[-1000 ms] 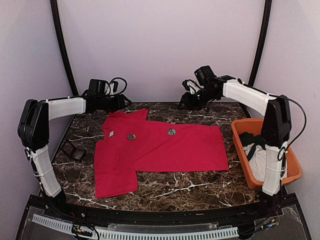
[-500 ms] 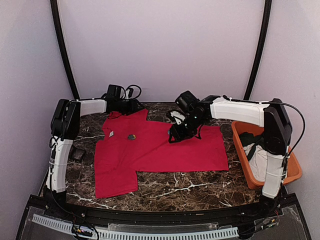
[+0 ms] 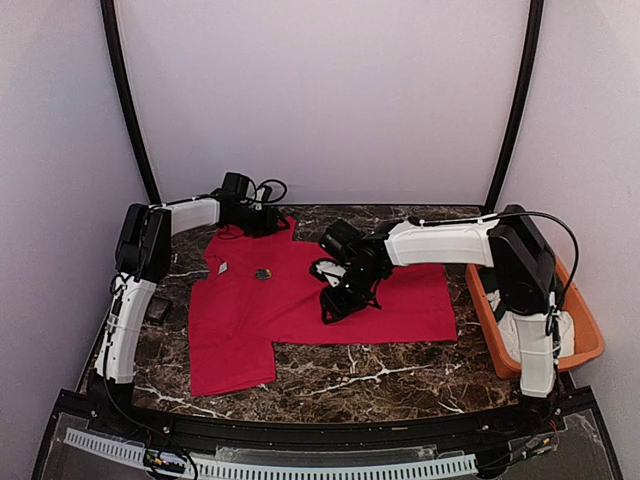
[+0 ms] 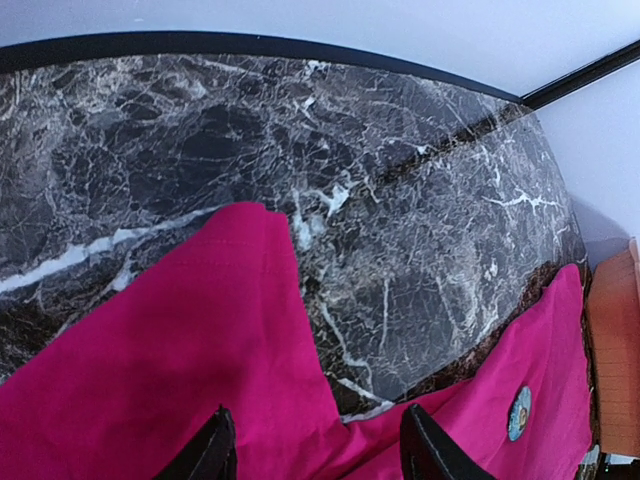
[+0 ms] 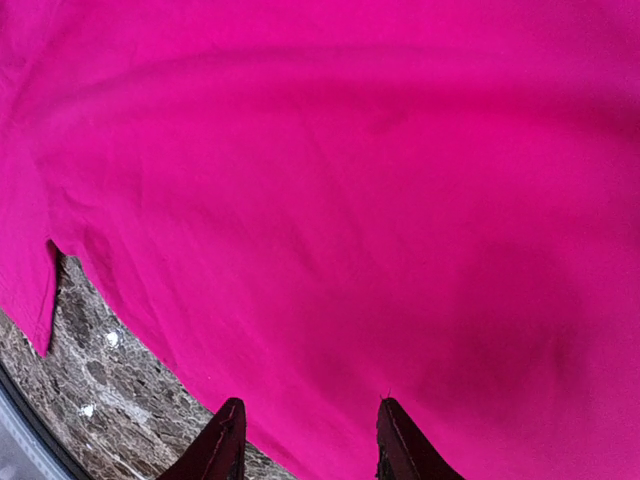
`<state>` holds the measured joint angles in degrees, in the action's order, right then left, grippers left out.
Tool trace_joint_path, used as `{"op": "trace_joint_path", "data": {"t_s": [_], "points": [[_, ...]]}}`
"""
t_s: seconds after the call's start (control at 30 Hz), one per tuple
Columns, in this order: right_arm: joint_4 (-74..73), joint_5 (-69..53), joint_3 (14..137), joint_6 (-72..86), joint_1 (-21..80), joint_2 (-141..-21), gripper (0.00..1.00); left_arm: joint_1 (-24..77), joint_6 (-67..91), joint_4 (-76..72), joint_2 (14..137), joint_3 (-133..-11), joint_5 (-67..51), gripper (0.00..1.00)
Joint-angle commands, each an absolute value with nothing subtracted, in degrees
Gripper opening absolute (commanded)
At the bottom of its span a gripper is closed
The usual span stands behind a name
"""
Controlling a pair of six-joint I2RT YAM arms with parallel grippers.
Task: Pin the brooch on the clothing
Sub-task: Flatten out the clothing with brooches at the center of the board.
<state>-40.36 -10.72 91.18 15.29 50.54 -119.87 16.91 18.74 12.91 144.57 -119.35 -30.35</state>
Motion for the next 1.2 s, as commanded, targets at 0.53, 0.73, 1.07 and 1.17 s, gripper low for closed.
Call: {"op": "trace_joint_path", "data": {"t_s": [0.53,0.73,1.07,1.17], "points": [[-44.6,-8.5,82.5,18.4,56.5,-118.0,0.43,12.7,20.9,22.0,152.2,-127.1,-19.8,0.54],[-43.5,-9.3,79.6,19.1,56.6,-117.4,0.43,10.5,24.0,19.7,151.7,-127.2,-17.1,0.54],[-42.9,-12.9,76.9,19.6,59.1,-115.6,0.43,8.0,26.5,17.7,151.6,-127.9,-12.8,0.55],[-43.1,-14.0,76.9,19.5,60.1,-115.4,0.43,7.8,28.0,16.0,151.9,-127.9,-14.1,0.57]]}}
